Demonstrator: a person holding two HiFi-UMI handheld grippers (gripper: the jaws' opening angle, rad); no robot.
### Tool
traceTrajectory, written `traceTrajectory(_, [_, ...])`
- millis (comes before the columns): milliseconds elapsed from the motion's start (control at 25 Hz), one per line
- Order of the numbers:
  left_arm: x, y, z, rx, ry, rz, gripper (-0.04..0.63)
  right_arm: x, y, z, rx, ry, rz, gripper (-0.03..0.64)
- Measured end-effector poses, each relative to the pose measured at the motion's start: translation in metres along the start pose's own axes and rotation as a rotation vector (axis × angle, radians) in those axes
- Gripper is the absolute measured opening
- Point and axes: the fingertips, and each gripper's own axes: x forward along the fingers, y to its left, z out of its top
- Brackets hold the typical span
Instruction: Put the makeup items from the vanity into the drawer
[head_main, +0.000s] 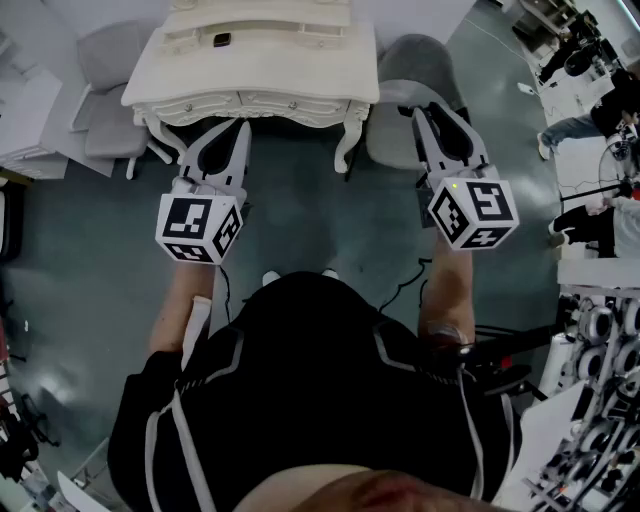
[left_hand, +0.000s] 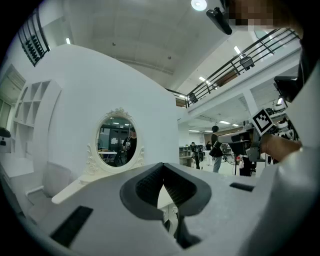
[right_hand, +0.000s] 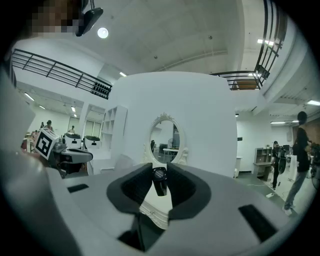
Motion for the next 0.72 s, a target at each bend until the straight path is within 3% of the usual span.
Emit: traceTrajectory(720, [-0.015,0.016,0.004,0.000,-0.009,-0.013,0.003,-0.001,0.020,0.015,0.052,-0.048,-0.008,0.094])
